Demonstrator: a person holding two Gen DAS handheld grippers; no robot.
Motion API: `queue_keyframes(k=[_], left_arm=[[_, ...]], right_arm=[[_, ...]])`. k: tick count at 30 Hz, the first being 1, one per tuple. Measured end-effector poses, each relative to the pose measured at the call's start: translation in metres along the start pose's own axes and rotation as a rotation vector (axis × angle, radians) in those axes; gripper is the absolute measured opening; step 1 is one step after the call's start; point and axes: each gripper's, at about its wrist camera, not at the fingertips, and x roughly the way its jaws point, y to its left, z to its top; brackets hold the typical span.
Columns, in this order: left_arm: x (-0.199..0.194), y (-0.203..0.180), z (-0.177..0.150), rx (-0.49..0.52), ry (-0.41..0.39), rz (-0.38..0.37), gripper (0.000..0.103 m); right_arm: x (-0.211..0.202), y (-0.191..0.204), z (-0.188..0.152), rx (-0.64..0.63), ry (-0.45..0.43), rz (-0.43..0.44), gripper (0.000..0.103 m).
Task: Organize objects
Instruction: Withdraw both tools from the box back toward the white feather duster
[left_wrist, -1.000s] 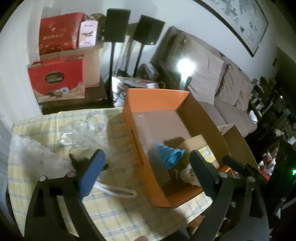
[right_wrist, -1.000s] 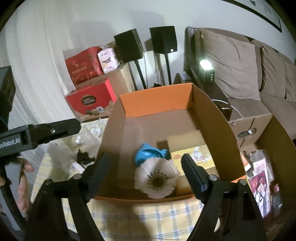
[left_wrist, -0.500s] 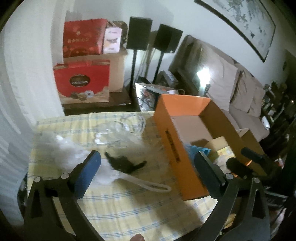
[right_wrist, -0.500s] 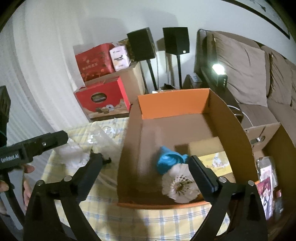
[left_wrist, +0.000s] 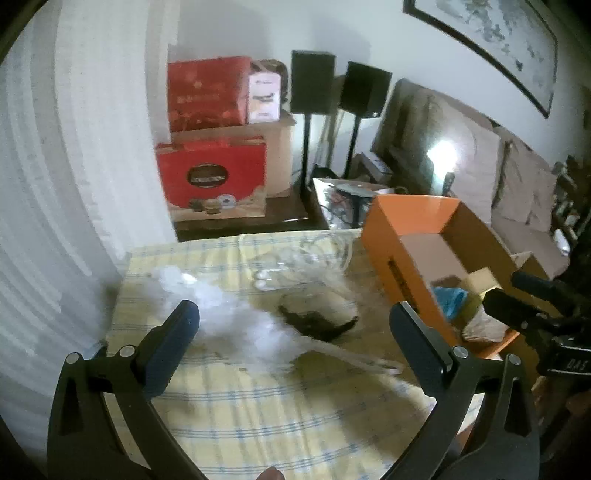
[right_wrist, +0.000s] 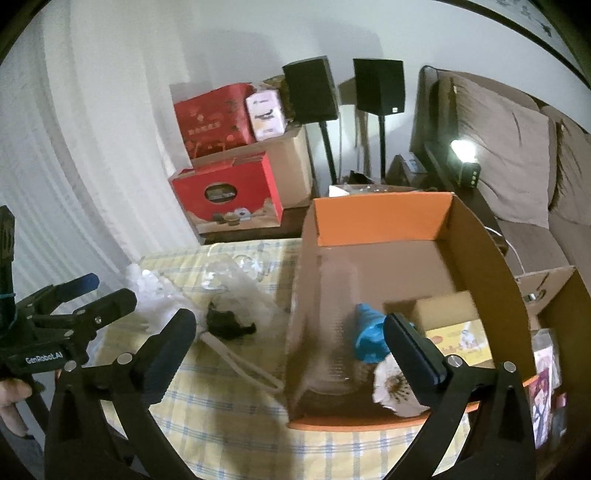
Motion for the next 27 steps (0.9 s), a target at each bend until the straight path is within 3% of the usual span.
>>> queue_keyframes(k=[16,27], left_arm=[[0.009,0.064,-0.013,-0.088,0.034,0.054,0.103],[0.035,0.091,-0.027,-0.162,0.091,0.027,0.100]], right_arm=[[0.032,0.049,0.002,-0.088,0.041,0.037,0.102],[0.062,0.081,-0.019,-0.176,0.078,0.075,0.102]])
